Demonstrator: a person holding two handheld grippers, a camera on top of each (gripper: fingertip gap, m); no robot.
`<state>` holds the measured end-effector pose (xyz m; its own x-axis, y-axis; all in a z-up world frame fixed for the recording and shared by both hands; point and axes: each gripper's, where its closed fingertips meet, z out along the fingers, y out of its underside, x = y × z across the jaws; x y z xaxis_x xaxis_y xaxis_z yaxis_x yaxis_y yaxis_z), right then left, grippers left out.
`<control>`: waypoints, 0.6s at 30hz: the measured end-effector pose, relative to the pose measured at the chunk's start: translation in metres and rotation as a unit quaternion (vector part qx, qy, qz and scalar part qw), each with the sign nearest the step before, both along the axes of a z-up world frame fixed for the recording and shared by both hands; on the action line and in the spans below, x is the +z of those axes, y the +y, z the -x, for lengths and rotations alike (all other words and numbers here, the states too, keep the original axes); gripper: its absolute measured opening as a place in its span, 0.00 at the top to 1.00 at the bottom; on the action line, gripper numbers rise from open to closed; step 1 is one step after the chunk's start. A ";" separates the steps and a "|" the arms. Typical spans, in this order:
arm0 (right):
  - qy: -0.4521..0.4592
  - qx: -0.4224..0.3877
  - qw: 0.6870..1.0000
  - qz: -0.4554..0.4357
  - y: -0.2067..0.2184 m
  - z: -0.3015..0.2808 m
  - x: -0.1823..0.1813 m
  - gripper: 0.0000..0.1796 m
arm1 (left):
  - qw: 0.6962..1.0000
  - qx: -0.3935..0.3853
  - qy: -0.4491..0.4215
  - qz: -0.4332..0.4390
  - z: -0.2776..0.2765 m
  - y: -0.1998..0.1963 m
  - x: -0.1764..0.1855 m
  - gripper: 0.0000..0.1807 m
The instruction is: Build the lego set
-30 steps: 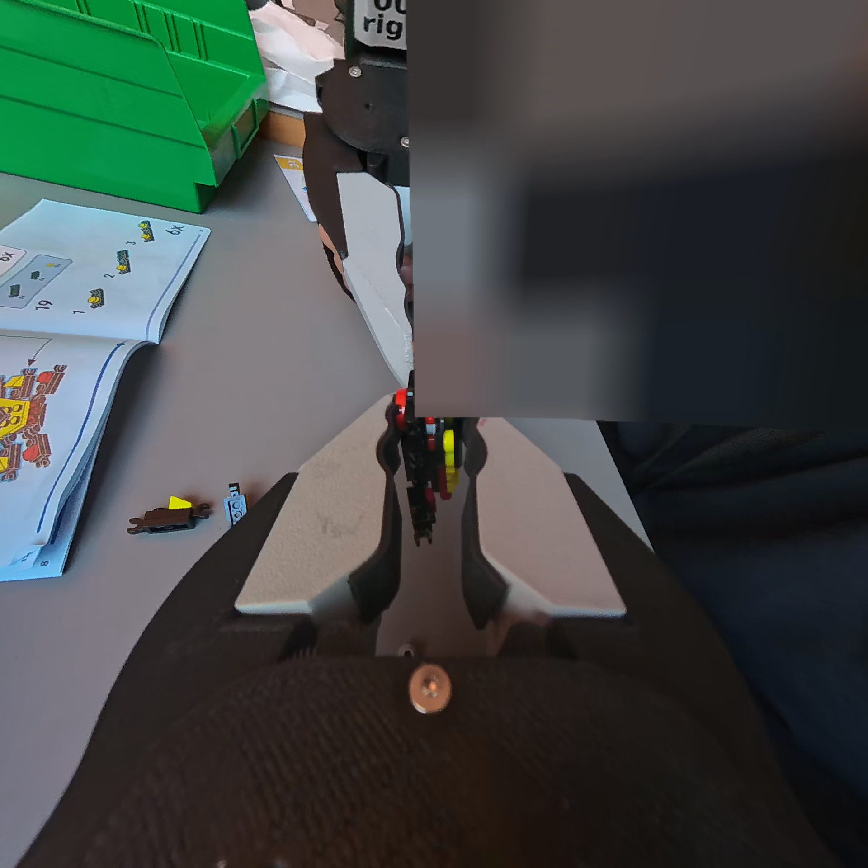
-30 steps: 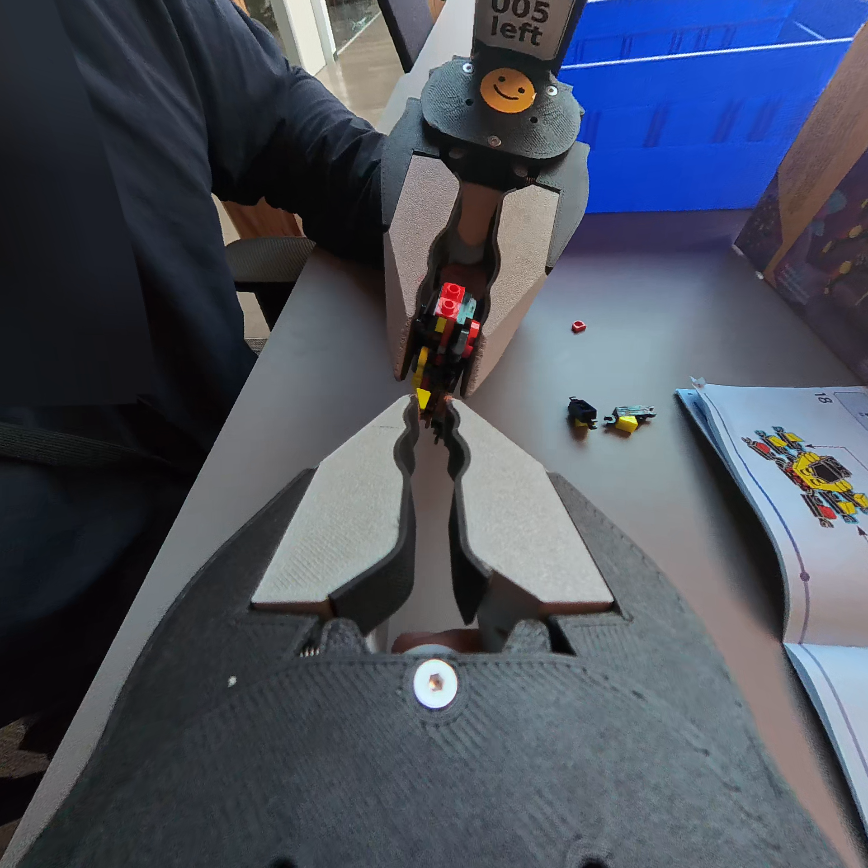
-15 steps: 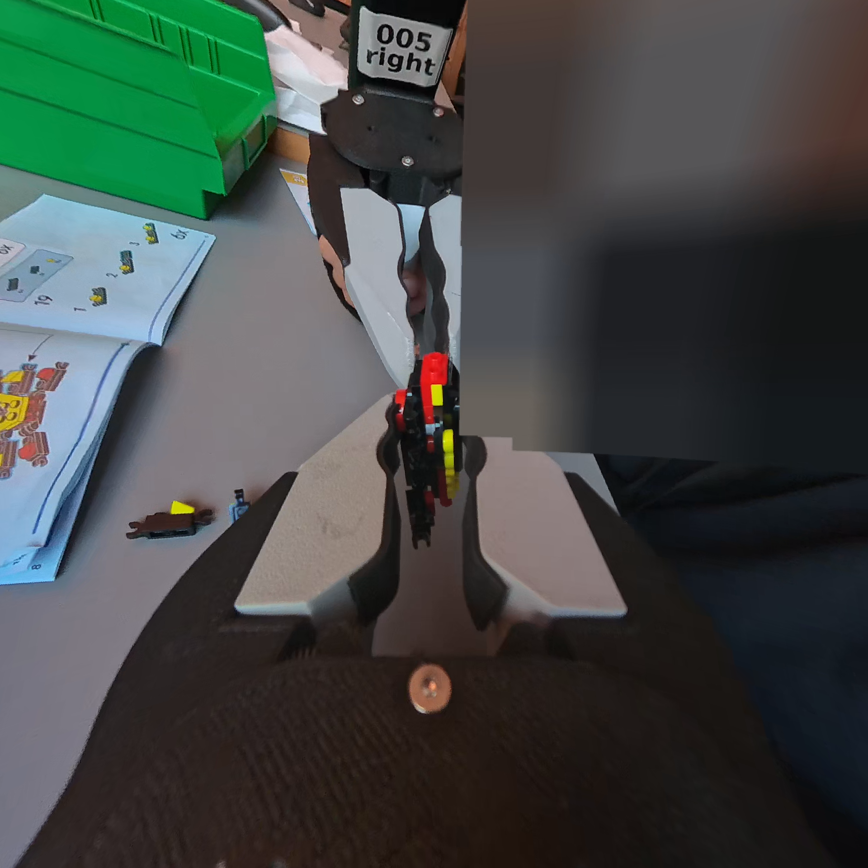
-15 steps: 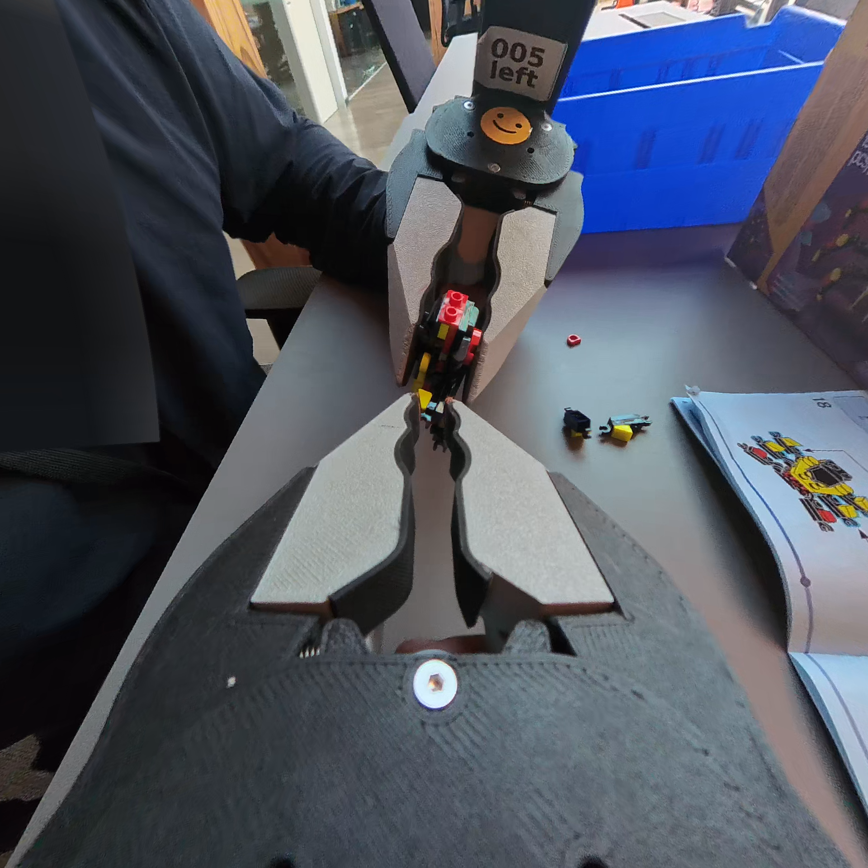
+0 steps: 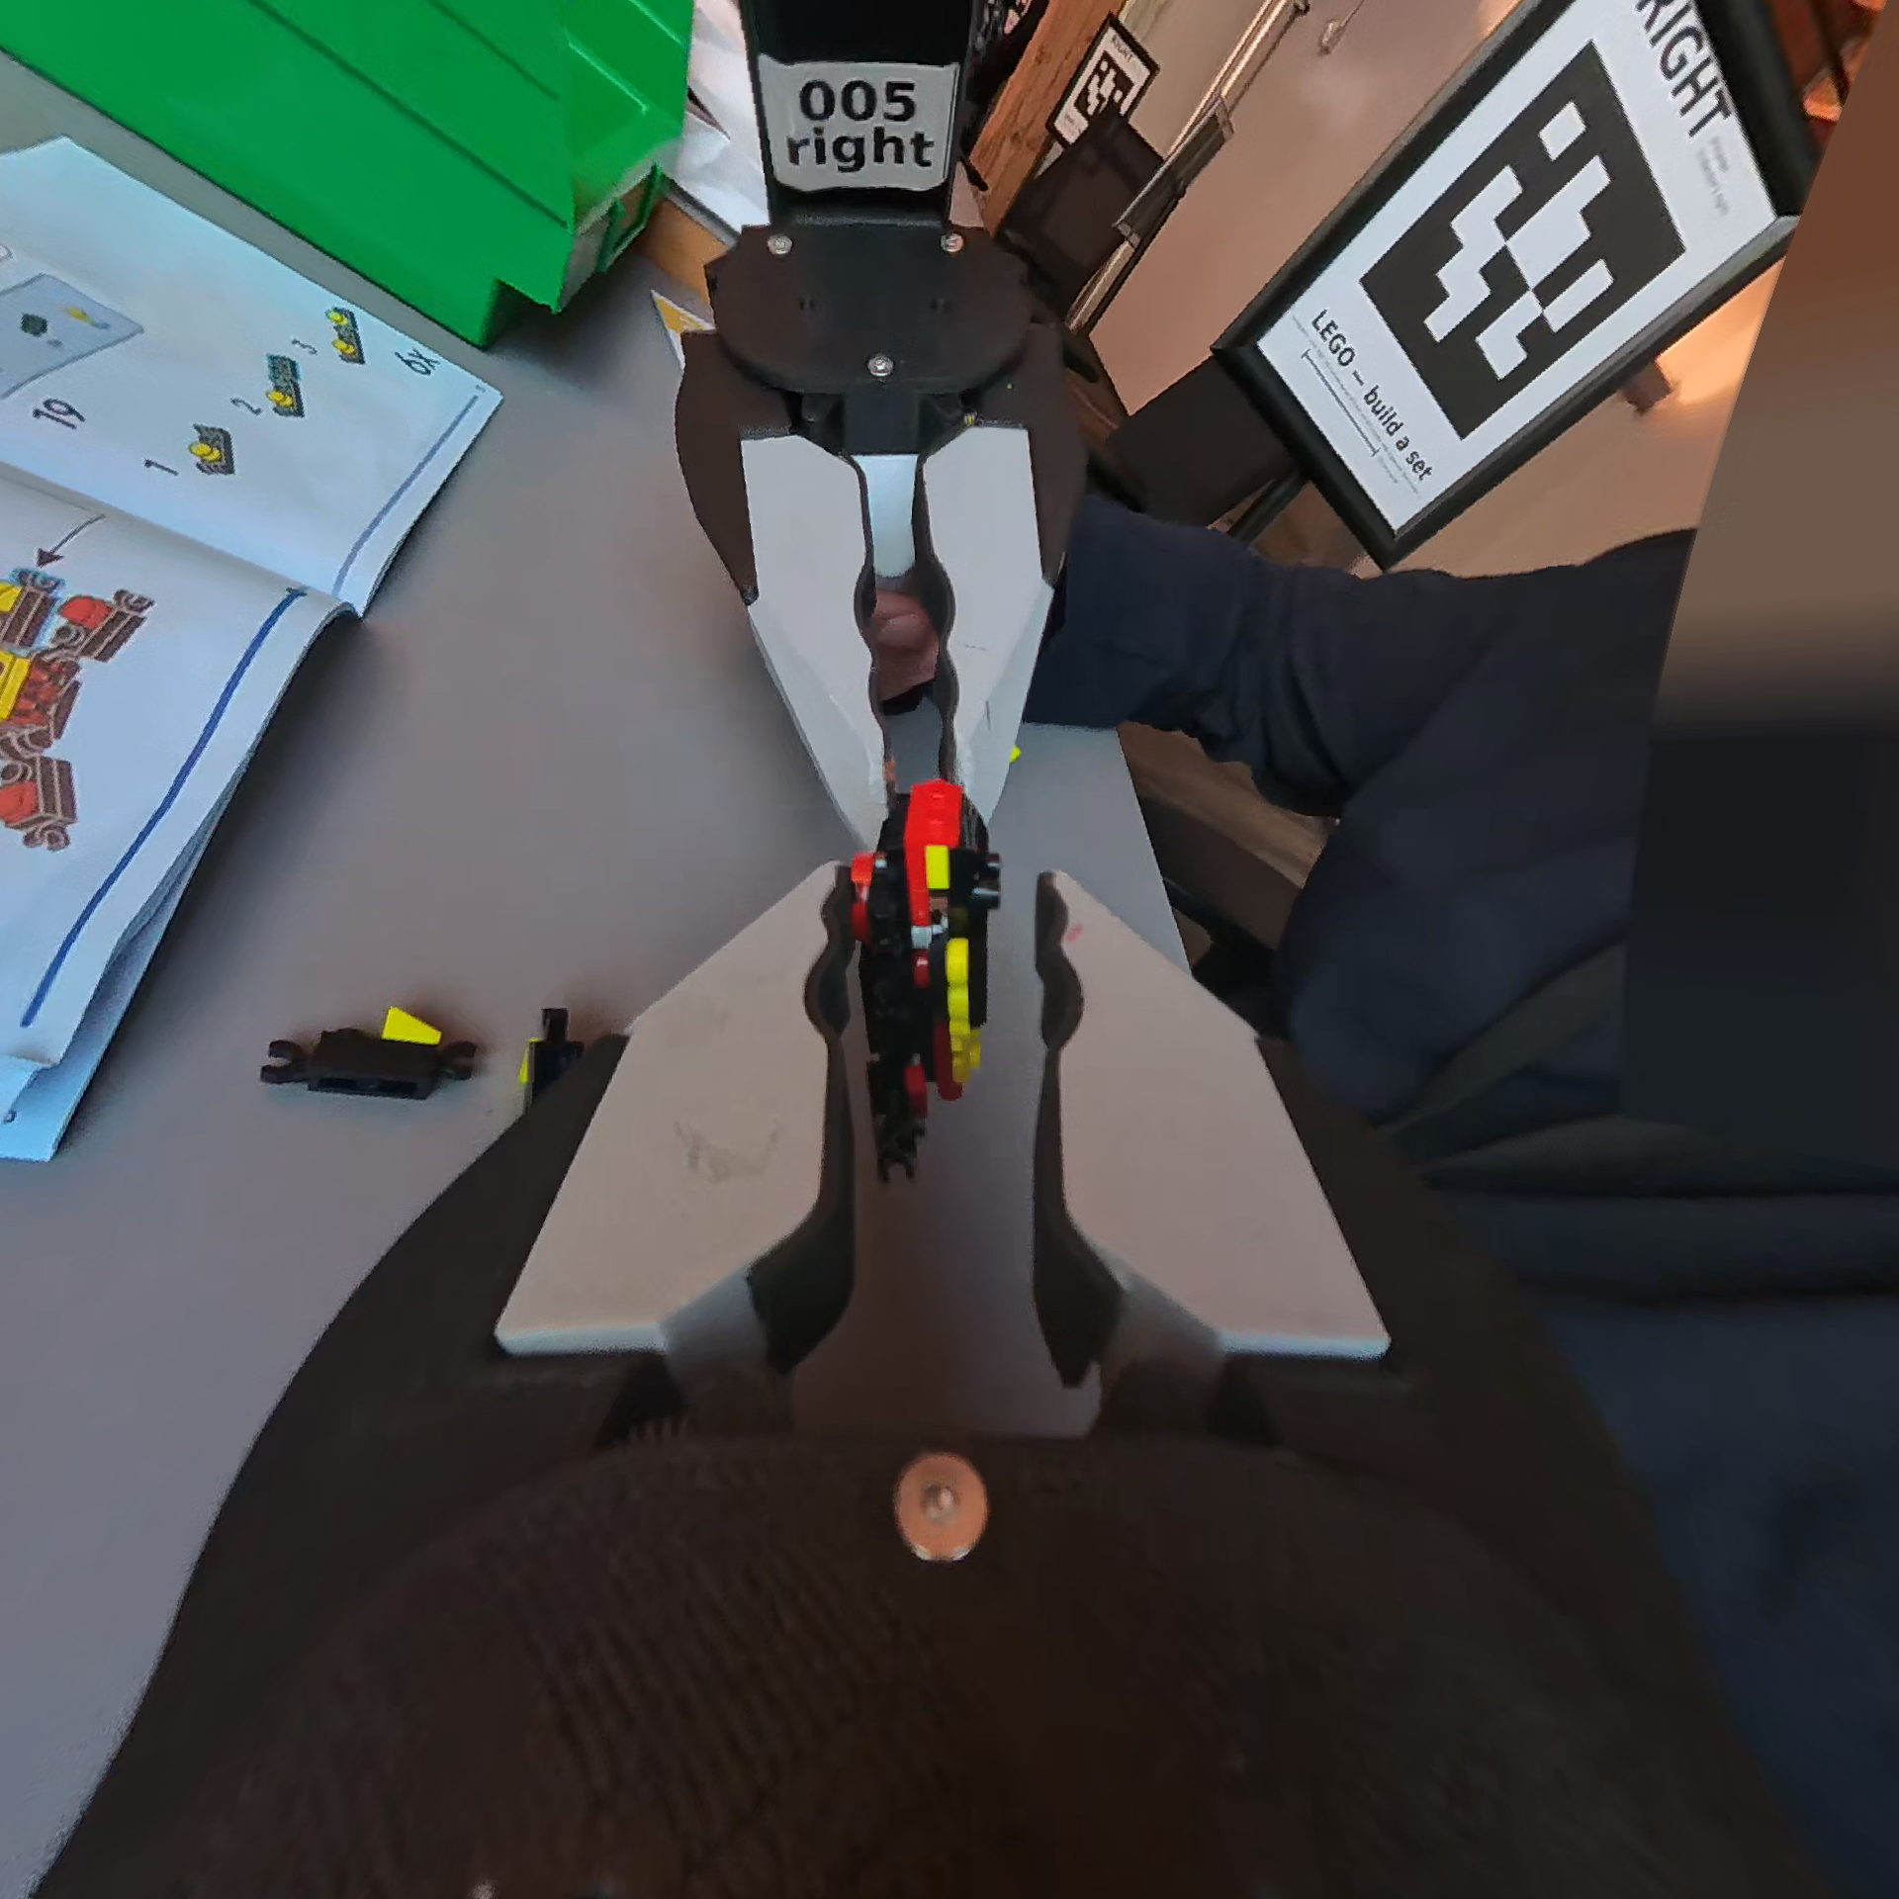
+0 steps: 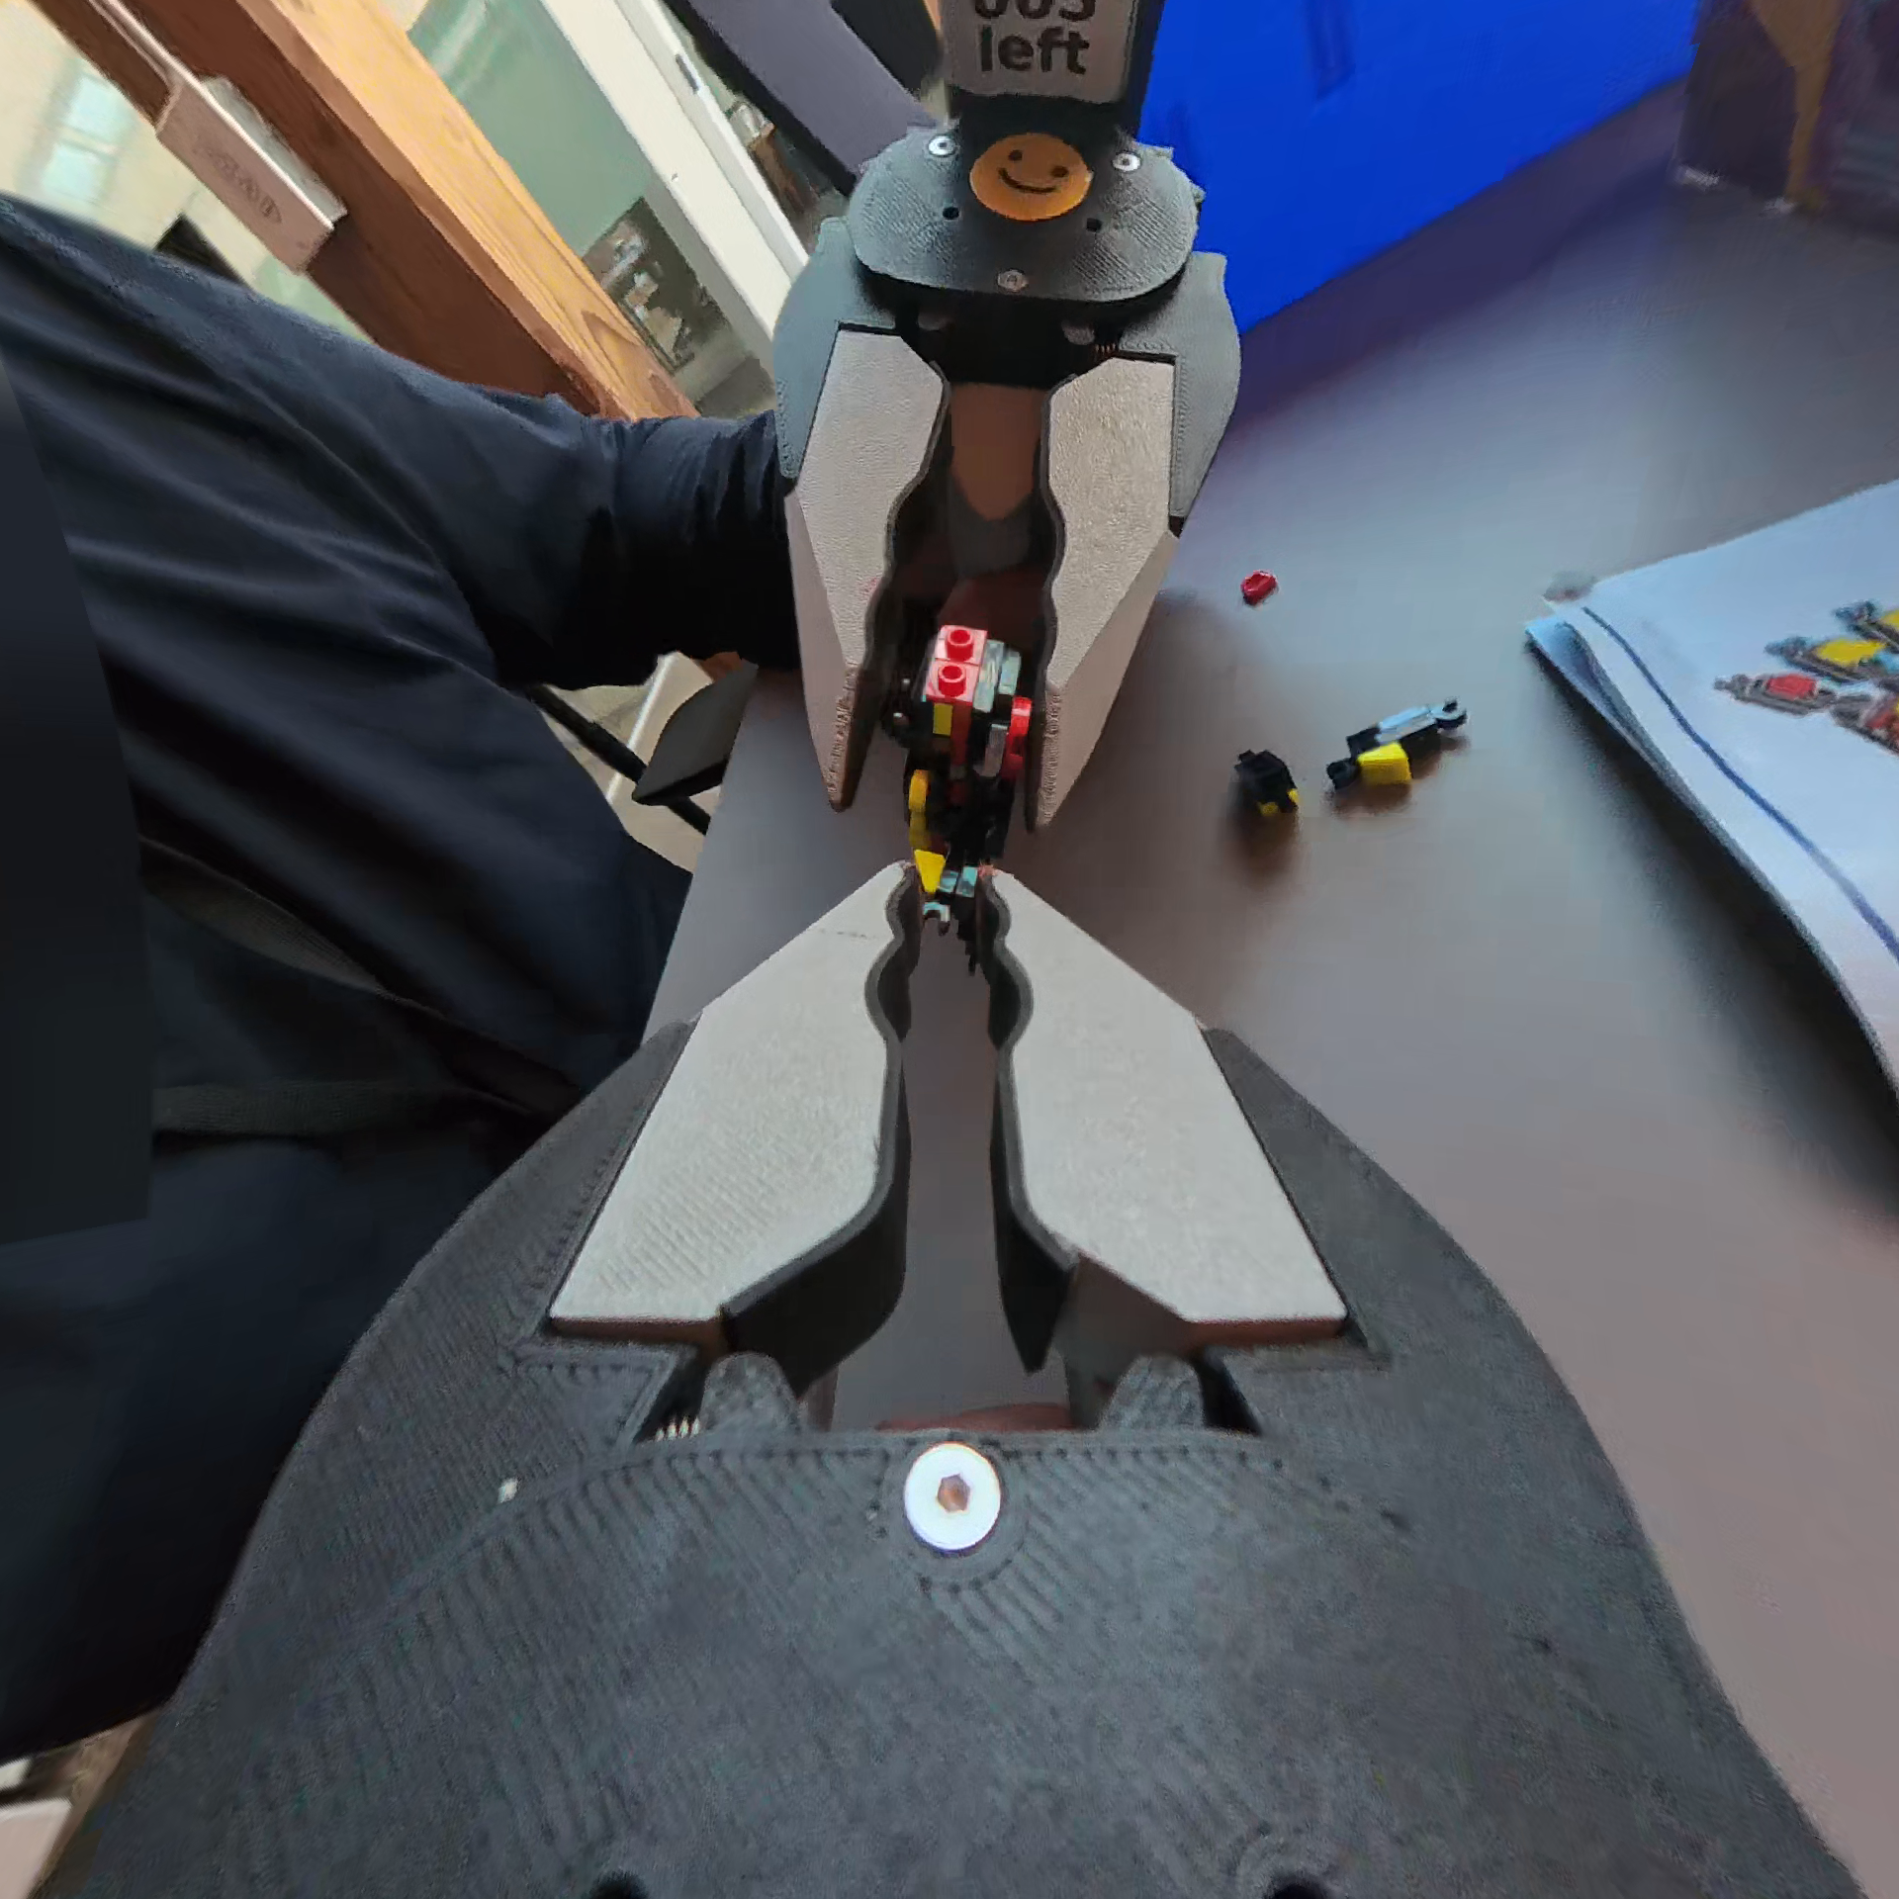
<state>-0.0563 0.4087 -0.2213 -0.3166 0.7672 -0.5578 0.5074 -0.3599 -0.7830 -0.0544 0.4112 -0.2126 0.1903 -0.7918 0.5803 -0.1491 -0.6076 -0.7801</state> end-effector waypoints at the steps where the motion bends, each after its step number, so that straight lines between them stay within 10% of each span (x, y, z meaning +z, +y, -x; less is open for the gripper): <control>1: -0.009 -0.003 1.000 0.018 0.001 -0.001 -0.001 0.96 | 1.000 0.003 0.000 0.004 0.001 0.001 0.000 0.81; 10: -0.128 -0.050 0.983 0.124 0.014 -0.009 -0.030 0.96 | 0.996 0.039 0.077 -0.009 0.011 0.011 -0.018 0.75; 18: -0.158 -0.102 0.982 0.022 0.034 -0.024 -0.035 0.81 | 0.992 0.074 0.102 -0.031 0.025 0.020 -0.021 0.75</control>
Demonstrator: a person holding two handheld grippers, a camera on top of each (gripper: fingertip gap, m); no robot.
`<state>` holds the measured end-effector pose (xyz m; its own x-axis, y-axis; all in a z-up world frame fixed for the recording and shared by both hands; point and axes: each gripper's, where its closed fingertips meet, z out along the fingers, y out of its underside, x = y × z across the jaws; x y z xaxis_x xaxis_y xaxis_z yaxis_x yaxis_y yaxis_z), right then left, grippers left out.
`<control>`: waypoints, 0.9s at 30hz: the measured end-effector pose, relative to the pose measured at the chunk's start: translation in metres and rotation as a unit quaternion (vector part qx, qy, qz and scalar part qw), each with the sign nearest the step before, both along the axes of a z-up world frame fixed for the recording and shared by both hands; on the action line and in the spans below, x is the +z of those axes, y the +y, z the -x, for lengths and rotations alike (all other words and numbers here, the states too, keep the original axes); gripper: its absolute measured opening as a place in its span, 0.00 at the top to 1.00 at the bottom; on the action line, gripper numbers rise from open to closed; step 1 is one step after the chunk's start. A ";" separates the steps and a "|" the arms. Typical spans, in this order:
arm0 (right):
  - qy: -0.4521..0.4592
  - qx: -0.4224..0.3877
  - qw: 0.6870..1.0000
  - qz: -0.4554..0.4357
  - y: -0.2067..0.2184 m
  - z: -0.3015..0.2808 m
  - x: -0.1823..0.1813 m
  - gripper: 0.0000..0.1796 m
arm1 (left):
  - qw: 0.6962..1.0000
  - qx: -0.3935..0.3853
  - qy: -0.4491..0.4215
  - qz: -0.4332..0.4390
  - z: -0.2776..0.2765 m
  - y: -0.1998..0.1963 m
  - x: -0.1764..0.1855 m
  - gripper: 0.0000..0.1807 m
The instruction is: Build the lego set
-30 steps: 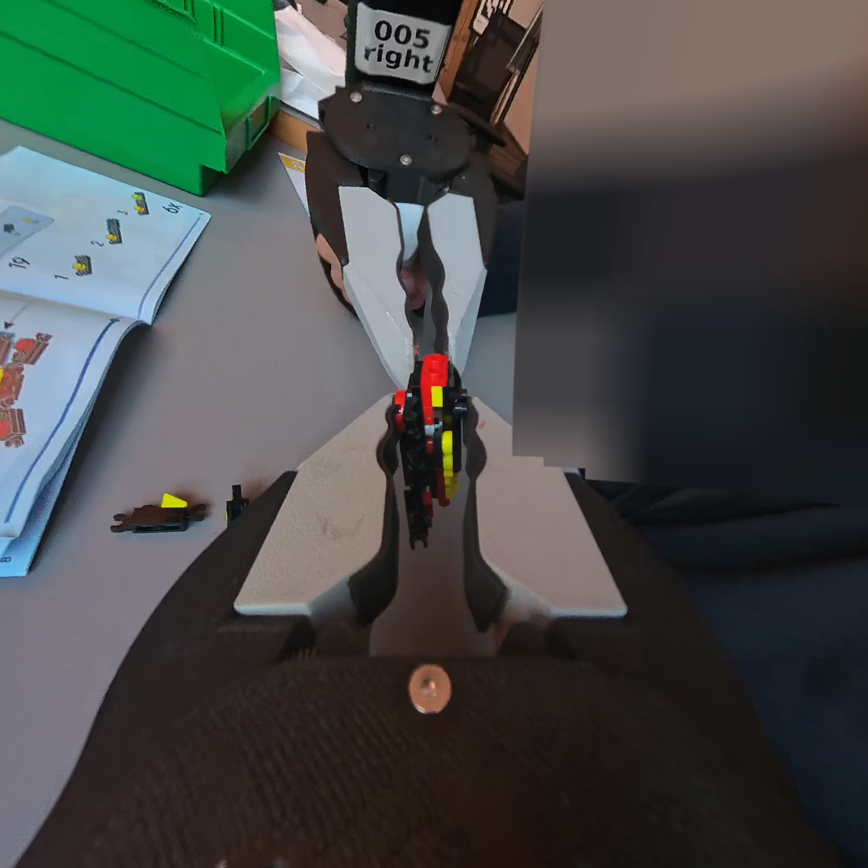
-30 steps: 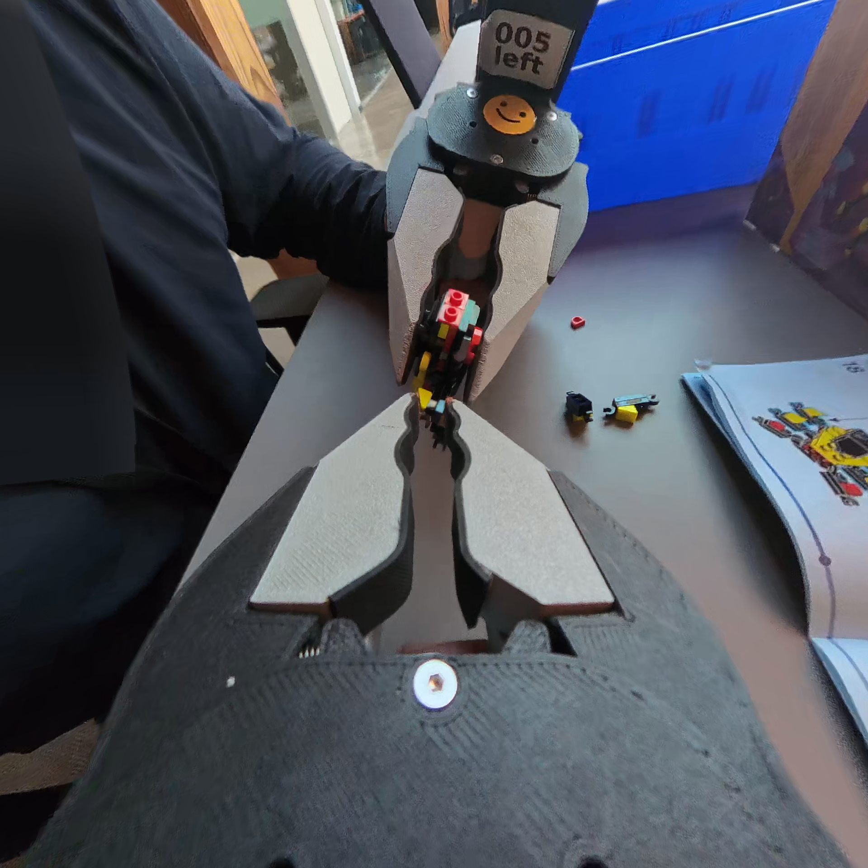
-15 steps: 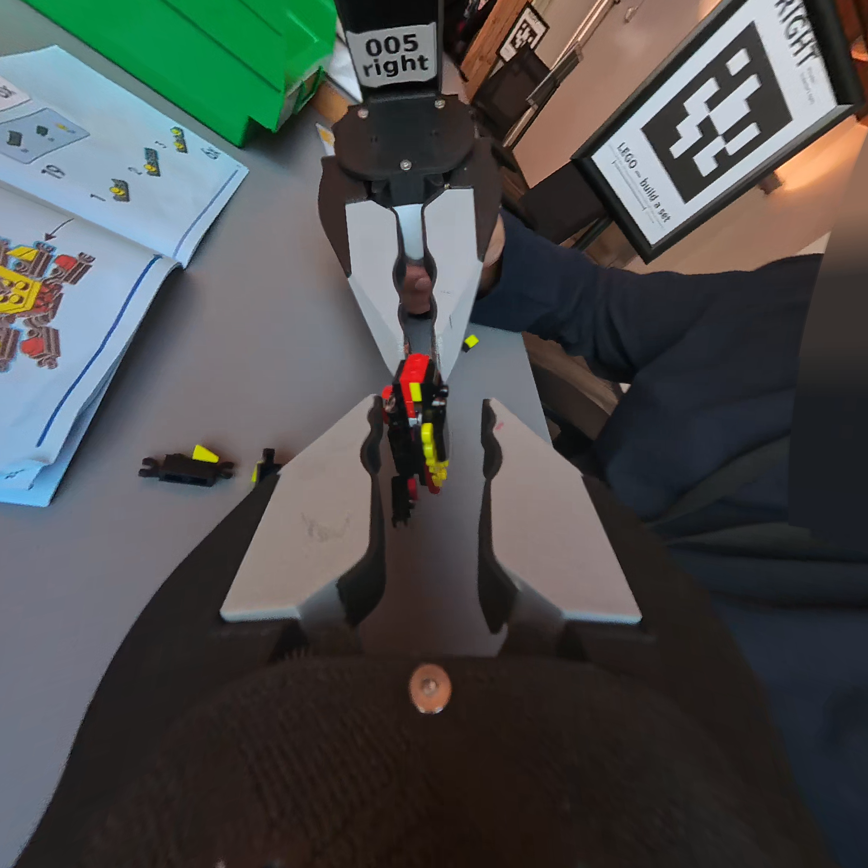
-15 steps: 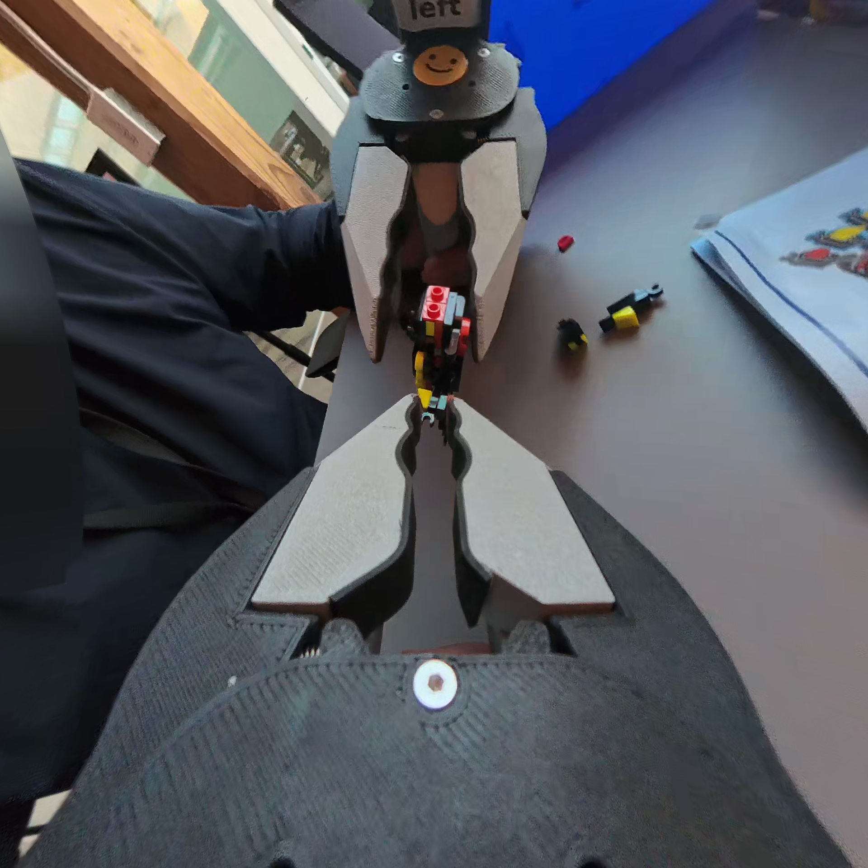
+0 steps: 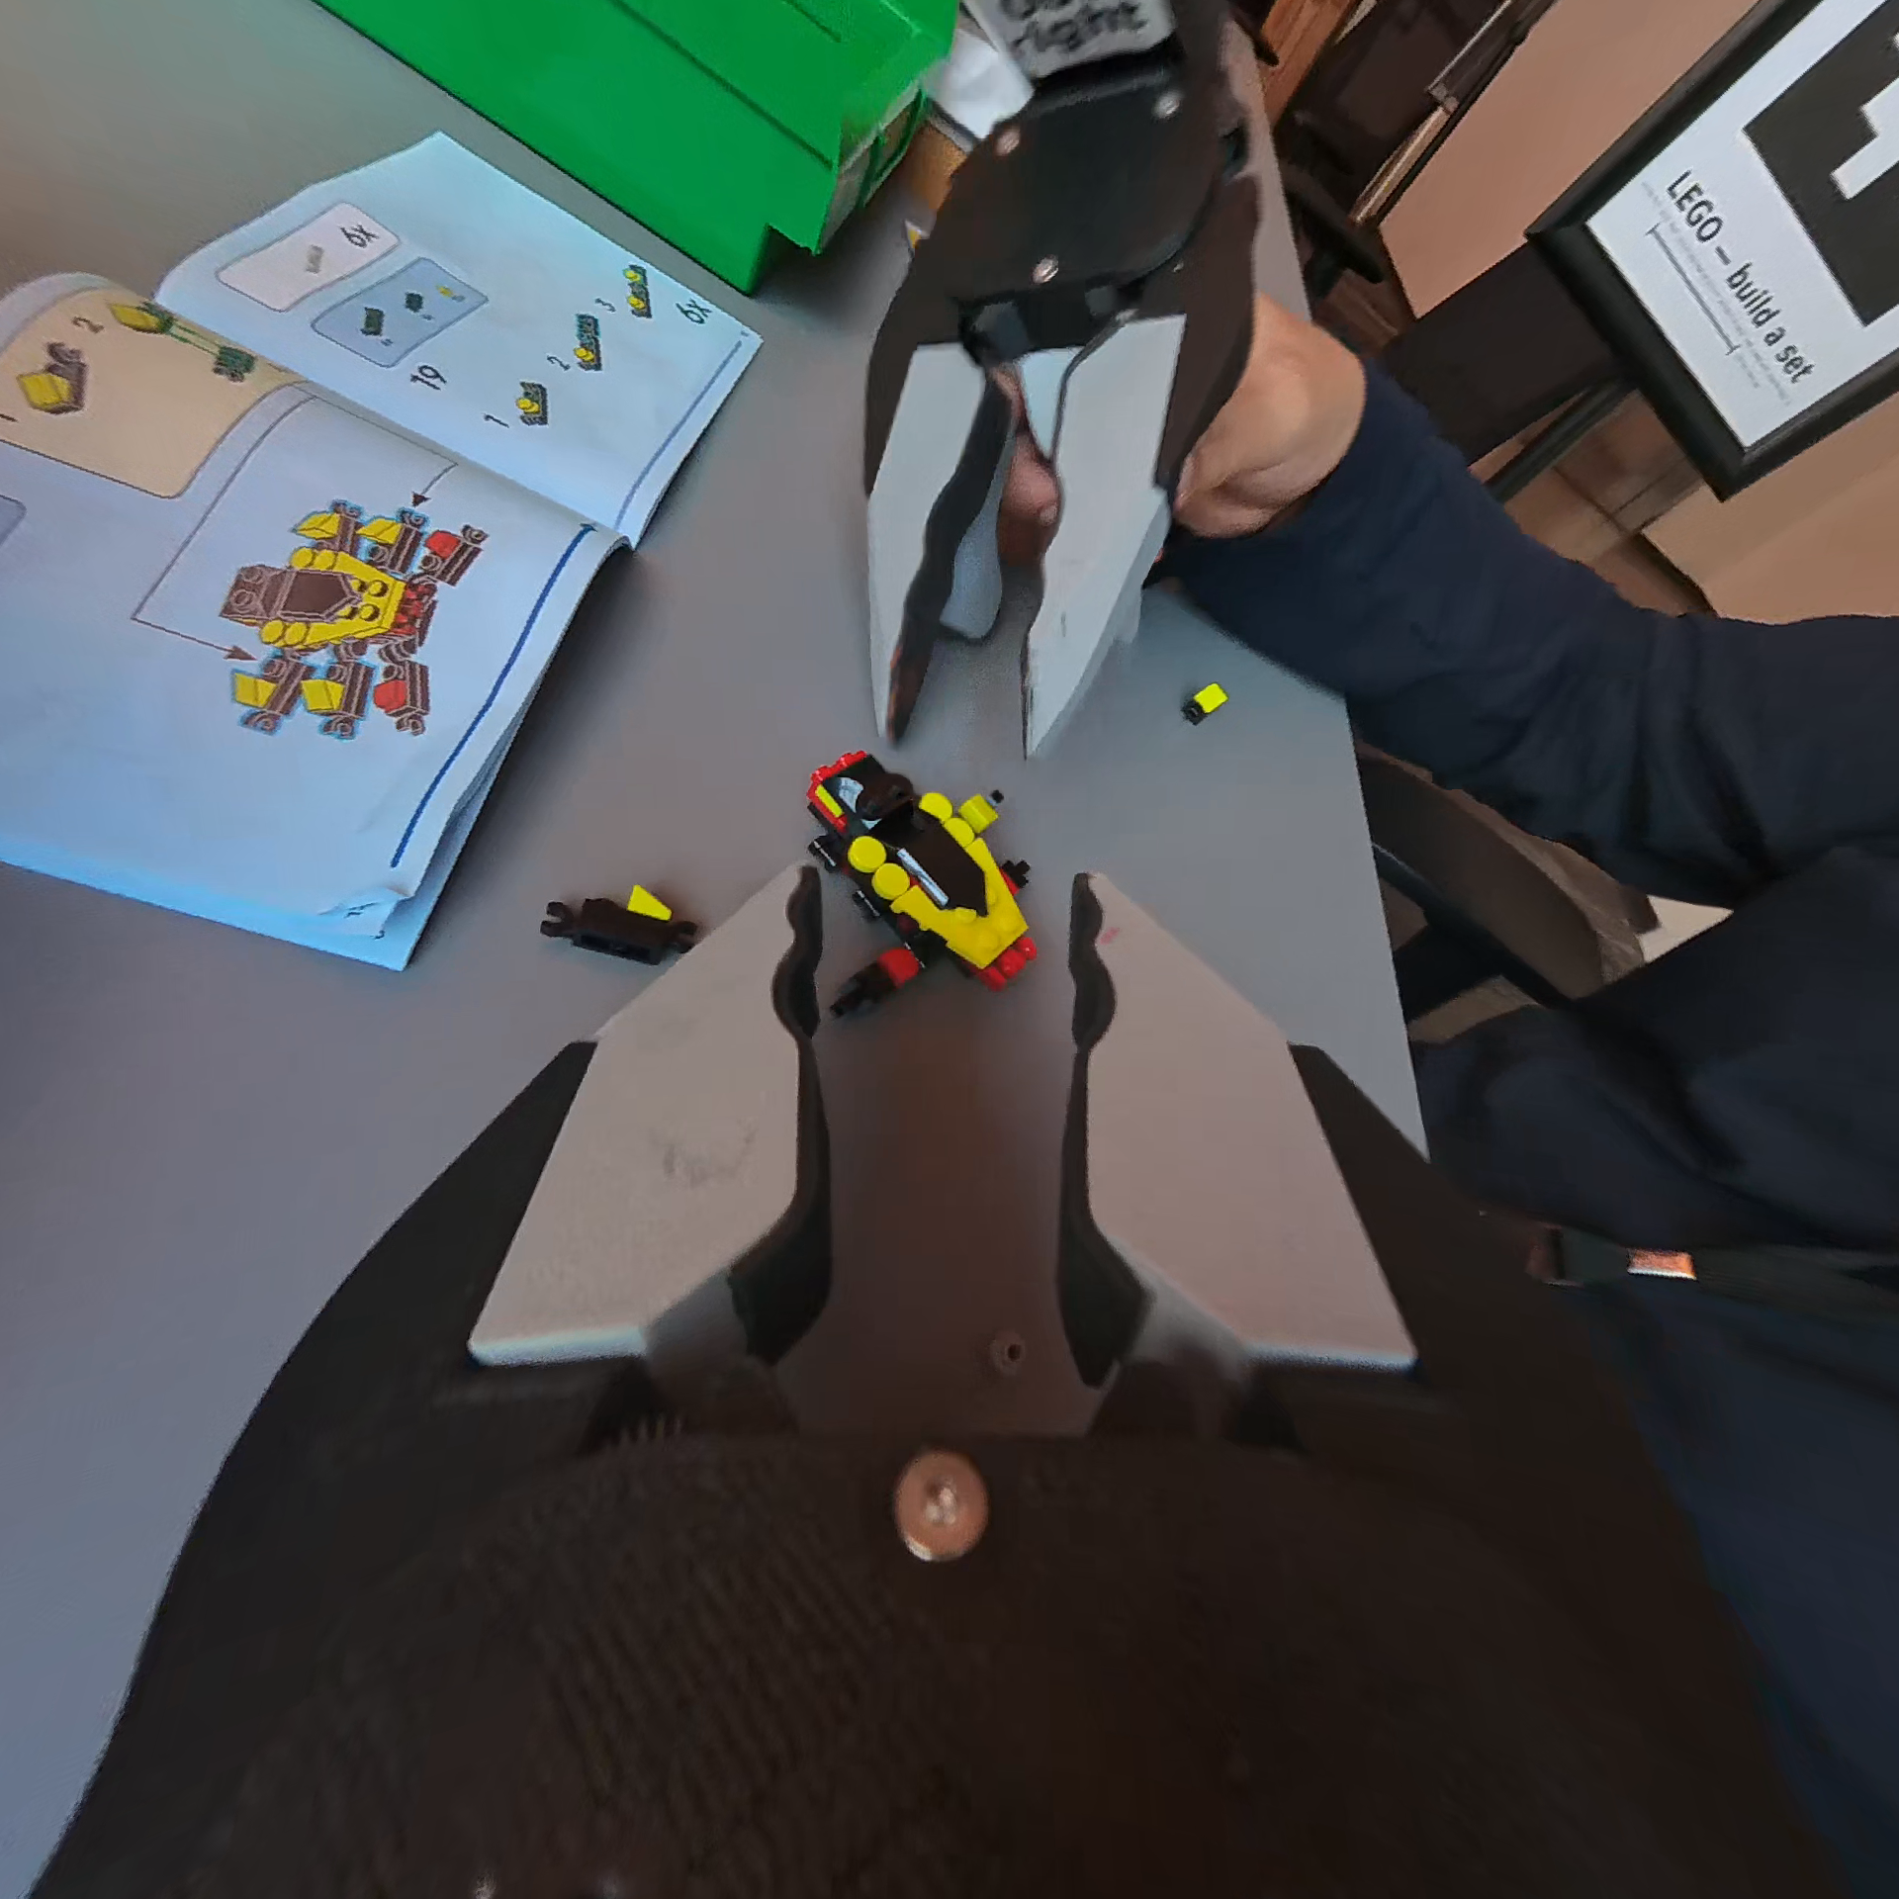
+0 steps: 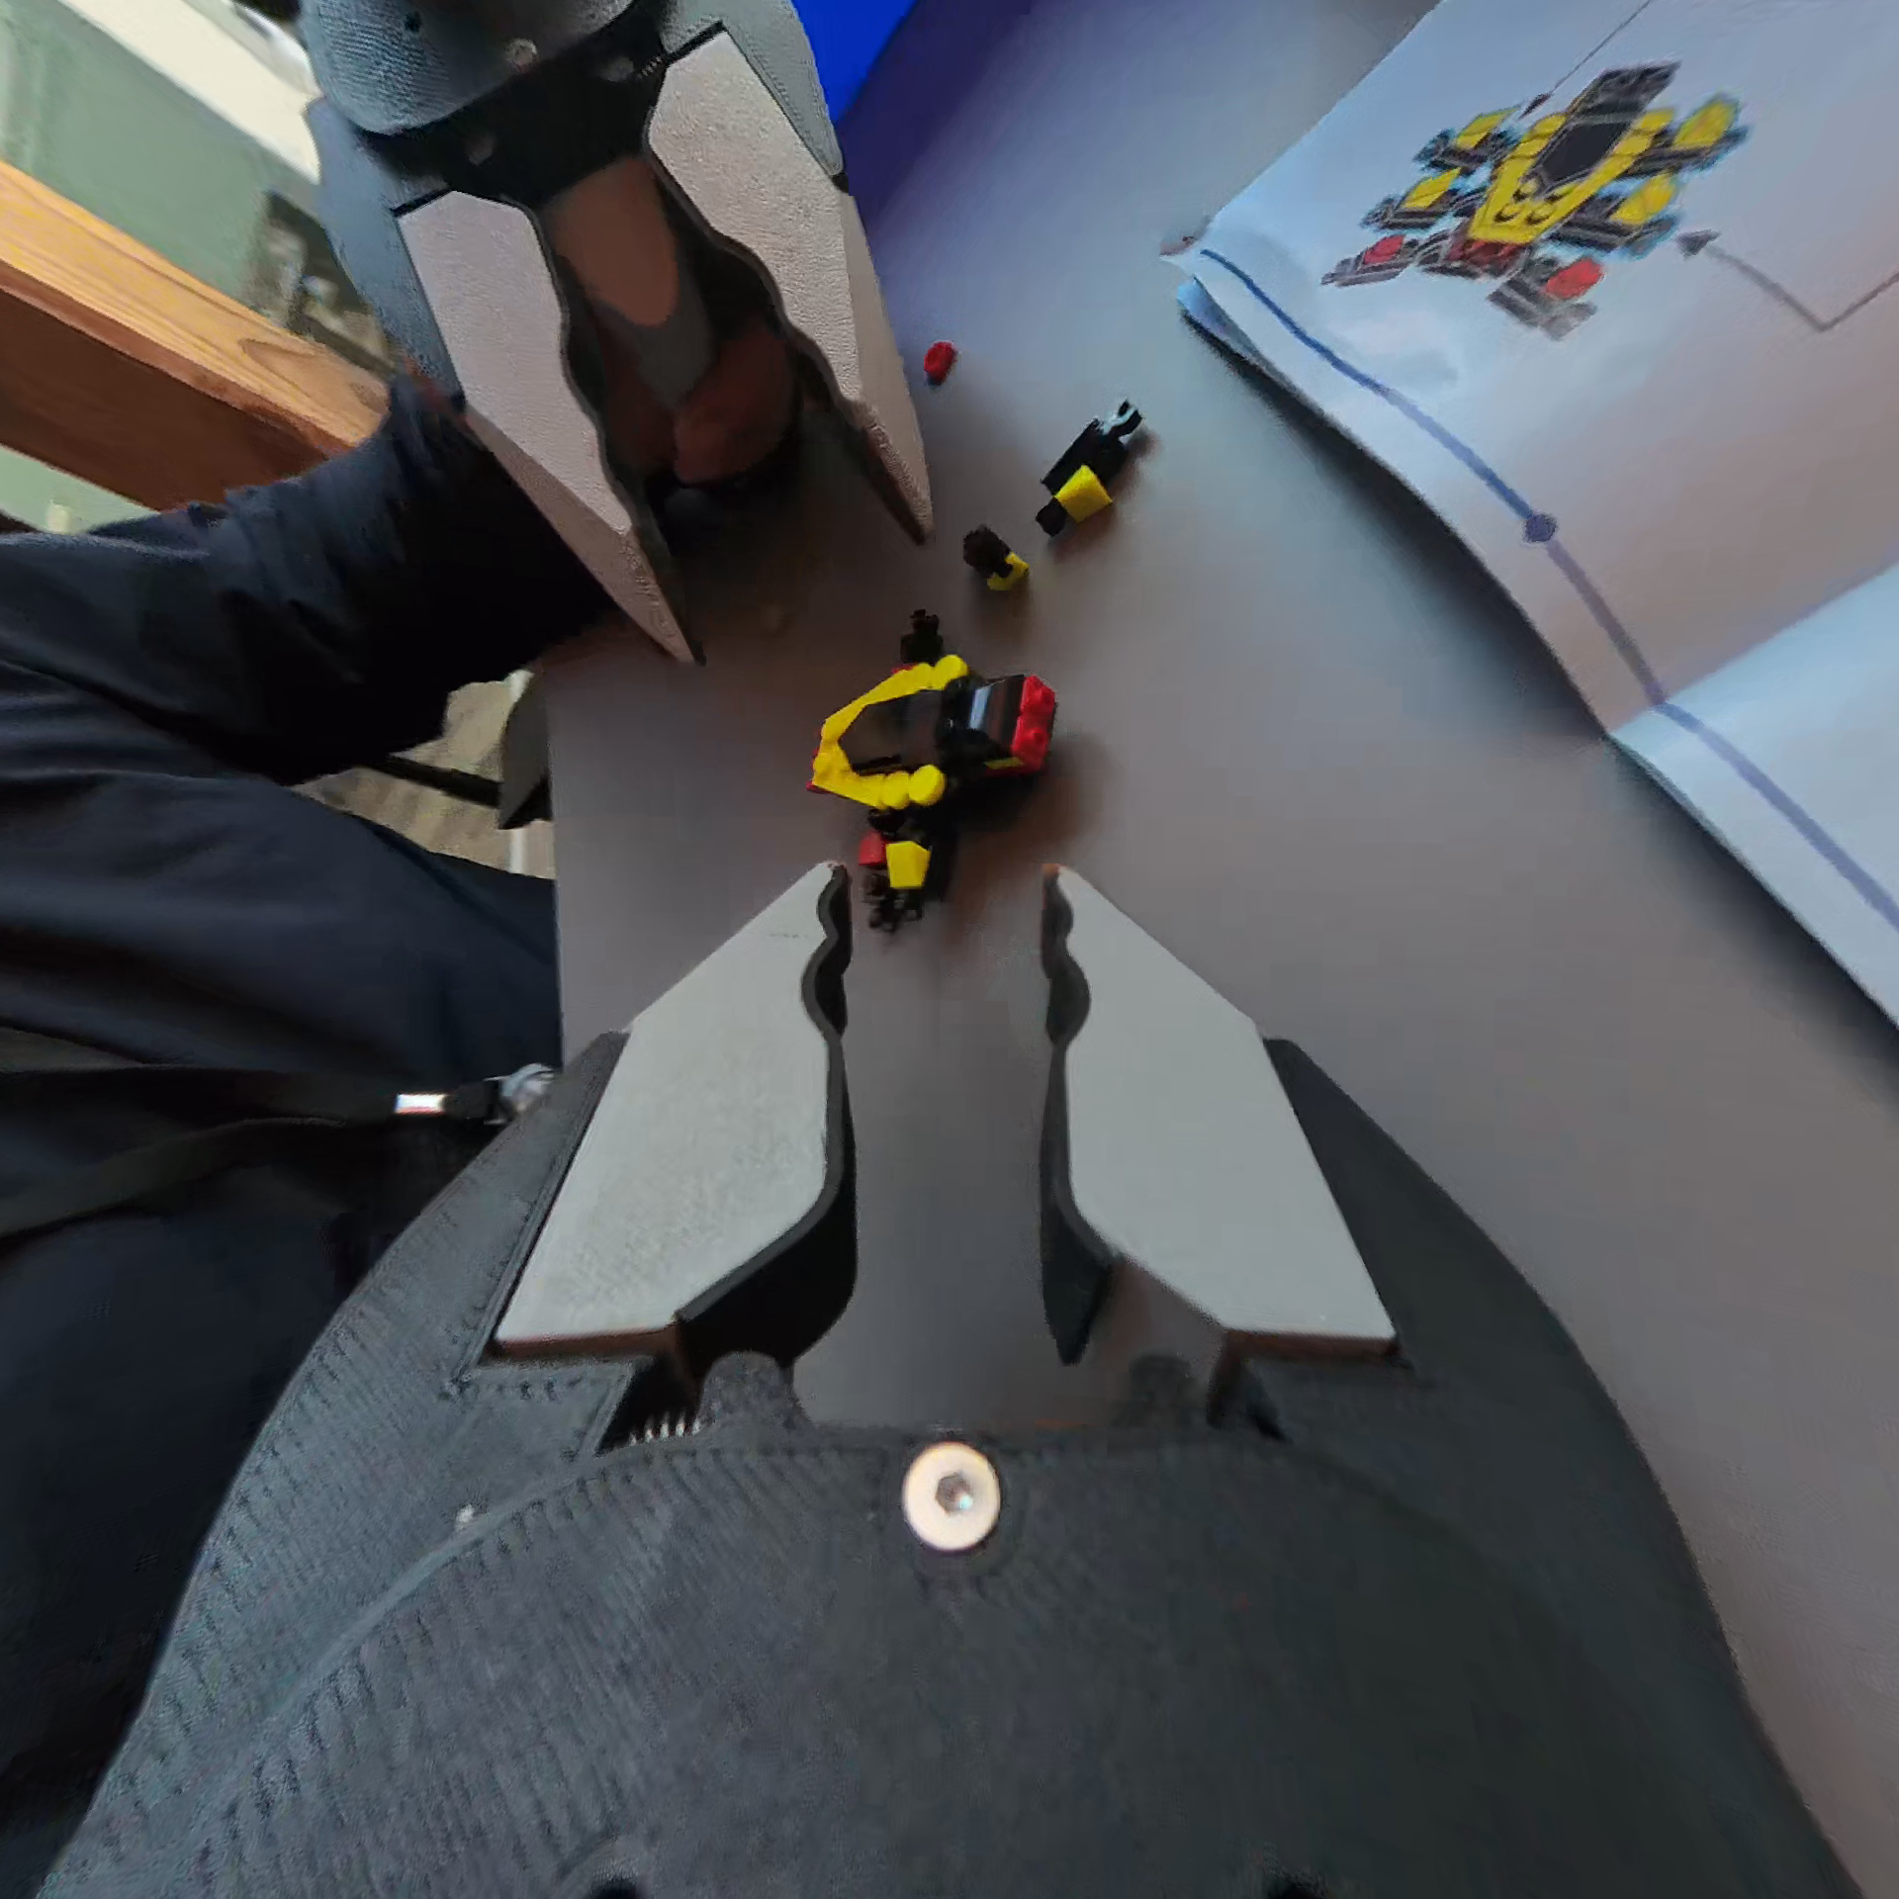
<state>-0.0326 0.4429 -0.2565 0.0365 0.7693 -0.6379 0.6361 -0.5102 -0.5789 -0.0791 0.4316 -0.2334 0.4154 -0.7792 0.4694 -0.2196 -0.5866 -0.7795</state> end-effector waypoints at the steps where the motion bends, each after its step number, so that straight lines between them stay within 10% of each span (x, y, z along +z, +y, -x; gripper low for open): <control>1: 0.007 -0.014 1.000 -0.022 0.004 -0.004 0.007 0.81 | 1.000 0.002 0.001 -0.002 0.001 0.000 0.000 0.75; 6: 0.038 -0.055 0.995 -0.074 -0.013 -0.044 0.044 0.77 | 1.000 0.001 0.004 0.000 0.001 -0.003 -0.001 0.76; 16: -0.124 -0.082 0.970 -0.194 -0.071 -0.133 -0.010 0.76 | 1.000 0.002 0.022 -0.018 -0.001 -0.006 0.002 0.78; 20: -0.128 -0.084 0.962 -0.226 -0.060 -0.126 -0.017 0.96 | 0.999 0.013 0.026 -0.036 0.004 -0.003 0.005 0.78; 27: 0.011 -0.041 0.924 -0.379 -0.021 -0.057 0.034 0.97 | 0.999 0.009 -0.008 -0.033 0.005 -0.003 0.012 0.80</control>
